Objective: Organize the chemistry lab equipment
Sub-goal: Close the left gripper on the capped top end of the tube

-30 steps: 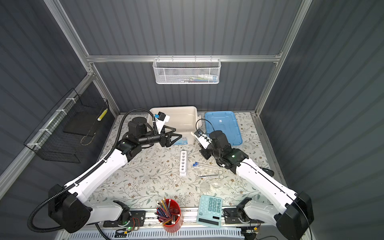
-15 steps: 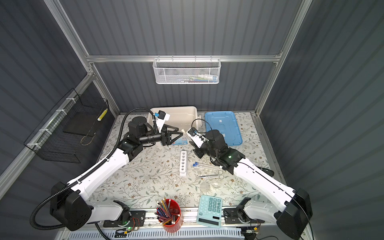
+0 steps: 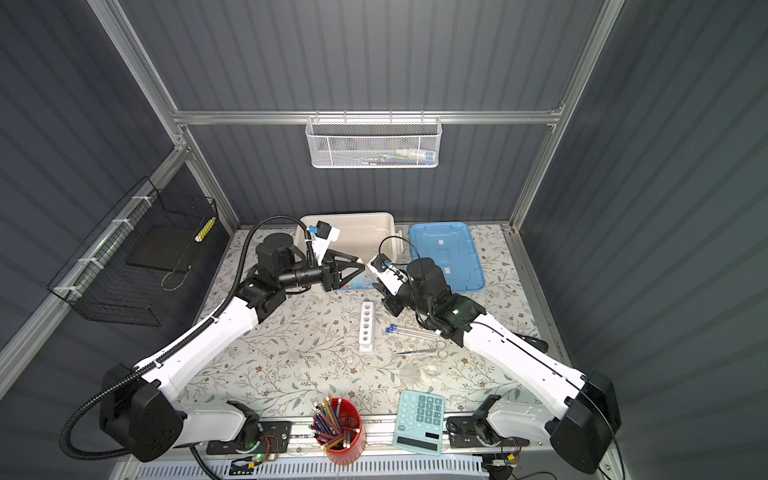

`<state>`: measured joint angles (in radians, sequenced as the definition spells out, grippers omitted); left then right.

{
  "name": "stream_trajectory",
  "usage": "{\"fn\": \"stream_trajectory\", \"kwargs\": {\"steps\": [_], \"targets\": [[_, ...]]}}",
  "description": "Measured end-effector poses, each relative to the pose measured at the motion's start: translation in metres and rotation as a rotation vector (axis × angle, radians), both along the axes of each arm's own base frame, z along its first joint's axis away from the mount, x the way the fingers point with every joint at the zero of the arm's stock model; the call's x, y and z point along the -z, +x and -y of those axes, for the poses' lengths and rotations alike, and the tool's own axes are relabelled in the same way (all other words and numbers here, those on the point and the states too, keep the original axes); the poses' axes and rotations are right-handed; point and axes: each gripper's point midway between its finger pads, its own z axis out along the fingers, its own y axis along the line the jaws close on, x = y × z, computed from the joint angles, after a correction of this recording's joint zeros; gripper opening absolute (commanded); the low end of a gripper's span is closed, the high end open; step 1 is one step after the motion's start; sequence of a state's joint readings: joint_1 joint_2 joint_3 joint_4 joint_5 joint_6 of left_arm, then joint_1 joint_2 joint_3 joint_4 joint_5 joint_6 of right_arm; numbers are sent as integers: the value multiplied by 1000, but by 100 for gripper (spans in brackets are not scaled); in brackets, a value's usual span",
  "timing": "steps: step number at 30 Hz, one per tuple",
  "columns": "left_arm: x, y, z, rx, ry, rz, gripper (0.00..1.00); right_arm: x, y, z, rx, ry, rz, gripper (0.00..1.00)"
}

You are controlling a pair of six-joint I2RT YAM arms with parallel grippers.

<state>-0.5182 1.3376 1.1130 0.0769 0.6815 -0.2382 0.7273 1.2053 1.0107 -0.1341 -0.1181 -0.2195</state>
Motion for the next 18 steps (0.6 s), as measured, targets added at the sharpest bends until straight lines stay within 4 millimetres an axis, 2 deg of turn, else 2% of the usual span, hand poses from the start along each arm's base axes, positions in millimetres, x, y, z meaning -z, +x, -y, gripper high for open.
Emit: {"fn": "stream_trajectory", "kwargs": {"steps": [12, 18], "targets": [[1, 0, 0, -1, -5, 6, 32, -1, 2, -8, -17, 6, -4, 18], [4, 1, 0, -3, -3, 2, 27, 5, 4, -11, -17, -7, -15, 18]]}}
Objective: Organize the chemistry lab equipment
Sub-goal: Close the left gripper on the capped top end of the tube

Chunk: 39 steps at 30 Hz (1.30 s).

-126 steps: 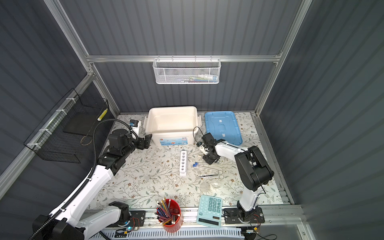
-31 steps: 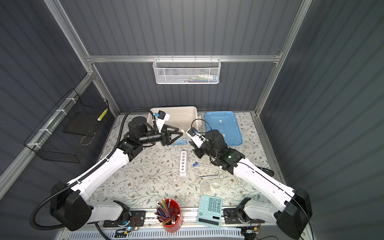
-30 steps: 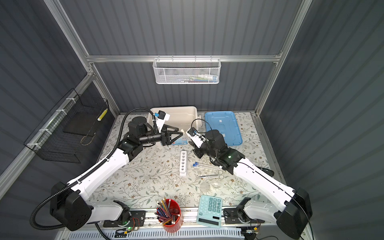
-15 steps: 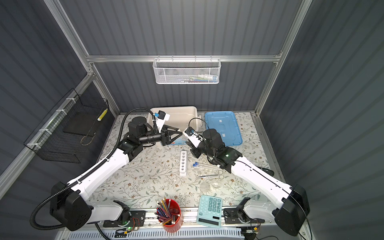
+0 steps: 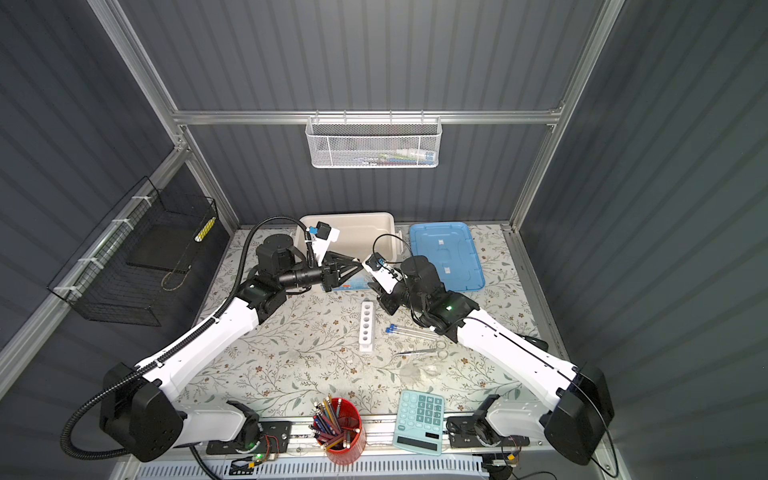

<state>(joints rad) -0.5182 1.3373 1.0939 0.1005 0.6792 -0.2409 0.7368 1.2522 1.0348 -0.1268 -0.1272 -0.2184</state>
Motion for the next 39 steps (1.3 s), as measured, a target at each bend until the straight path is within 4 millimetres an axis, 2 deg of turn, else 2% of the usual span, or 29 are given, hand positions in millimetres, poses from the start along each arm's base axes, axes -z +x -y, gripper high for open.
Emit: {"fn": "stream_trajectory", "kwargs": {"steps": [9, 12, 17, 23, 28, 34, 39], "targets": [[2, 2, -1, -10, 0, 4, 23, -3, 1, 0, 1, 1, 8, 17], [1, 0, -1, -6, -3, 4, 16, -4, 1, 0, 4, 0, 15, 18], [-2, -2, -1, -11, -9, 13, 13, -3, 2, -1, 3, -2, 18, 18], [-1, -1, -1, -19, -9, 15, 16, -2, 3, -1, 3, -4, 16, 17], [0, 0, -5, -49, -4, 20, 24, -3, 3, -2, 2, 0, 20, 17], [-6, 4, -11, -97, -5, 42, 28, -5, 3, -3, 2, 5, 24, 17], [-13, 3, -14, -114, -12, 61, 26, -6, 4, -3, 2, 9, 28, 17]]}}
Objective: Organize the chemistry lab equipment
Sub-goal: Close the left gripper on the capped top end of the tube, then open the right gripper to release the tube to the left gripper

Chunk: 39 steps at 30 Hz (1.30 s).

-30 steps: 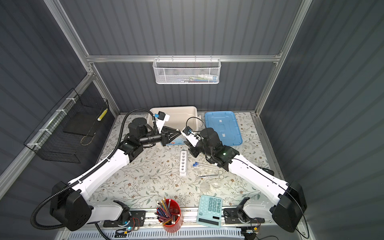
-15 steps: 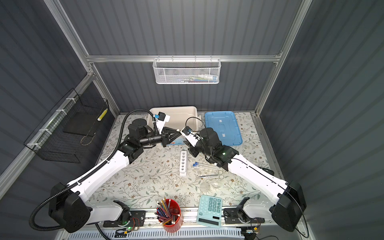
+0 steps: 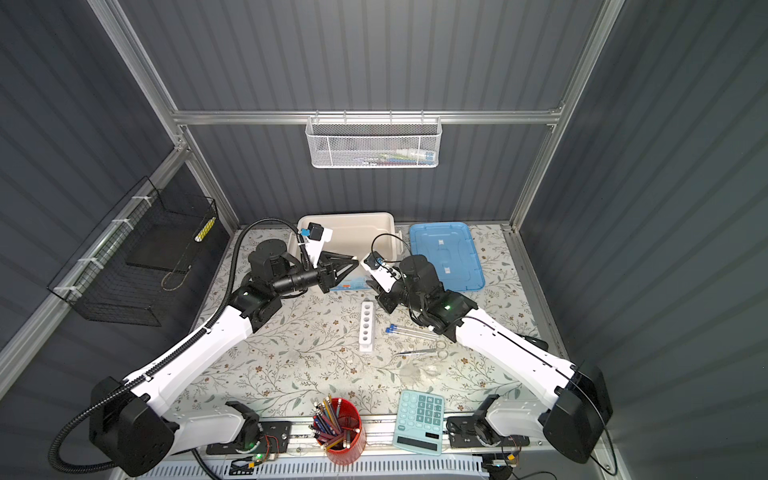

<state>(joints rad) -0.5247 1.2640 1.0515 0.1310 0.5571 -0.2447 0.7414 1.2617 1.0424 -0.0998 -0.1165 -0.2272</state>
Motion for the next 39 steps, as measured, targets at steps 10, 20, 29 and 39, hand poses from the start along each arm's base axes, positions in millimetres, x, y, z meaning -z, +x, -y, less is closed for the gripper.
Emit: {"fn": "stream_trajectory", "kwargs": {"steps": [10, 20, 29, 39], "targets": [[0, -1, 1, 12, -3, 1, 24, 2, 0, -2, -4, -1, -3, 17], [0, -2, 2, 19, -4, -2, 22, 5, 1, -6, -11, -4, -8, 17], [5, 0, 4, 23, 2, -12, 23, 4, 1, -7, -12, -3, -6, 17], [4, 0, 5, 29, -2, -8, 13, 3, 1, -7, -12, 1, -1, 17]]}}
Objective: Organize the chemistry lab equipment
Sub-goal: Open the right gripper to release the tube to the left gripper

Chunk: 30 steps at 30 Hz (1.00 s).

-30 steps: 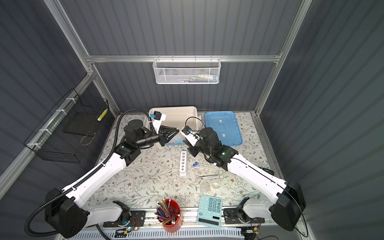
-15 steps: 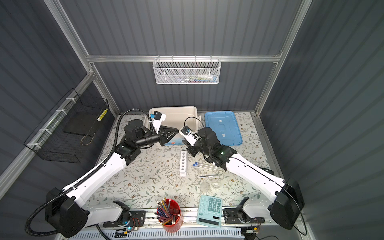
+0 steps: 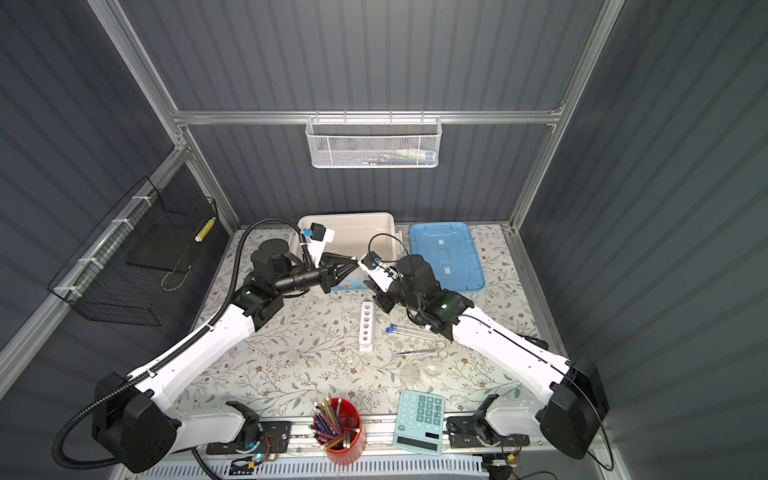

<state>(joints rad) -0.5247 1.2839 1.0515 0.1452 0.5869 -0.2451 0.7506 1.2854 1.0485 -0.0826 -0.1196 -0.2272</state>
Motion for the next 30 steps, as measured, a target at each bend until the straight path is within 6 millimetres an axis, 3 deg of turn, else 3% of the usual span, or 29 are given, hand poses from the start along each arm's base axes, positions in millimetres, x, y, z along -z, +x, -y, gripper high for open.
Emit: {"fn": "stream_trajectory", "kwargs": {"steps": [6, 11, 20, 25, 30], "targets": [[0, 0, 0, 0, 0, 0, 7, 0, 0, 0, 0, 0, 0, 18], [1, 0, 0, -2, 2, -1, 0, -2, 1, 0, 11, 3, 10, 30], [12, 4, -4, -30, 53, -2, 0, -15, 9, 3, 51, 37, 61, 43], [27, 5, -11, -61, 124, -10, 0, -14, 8, 13, 89, 38, 76, 46], [33, 6, -17, -83, 198, -5, 0, -22, 14, 38, 184, 64, 92, 53]]}}
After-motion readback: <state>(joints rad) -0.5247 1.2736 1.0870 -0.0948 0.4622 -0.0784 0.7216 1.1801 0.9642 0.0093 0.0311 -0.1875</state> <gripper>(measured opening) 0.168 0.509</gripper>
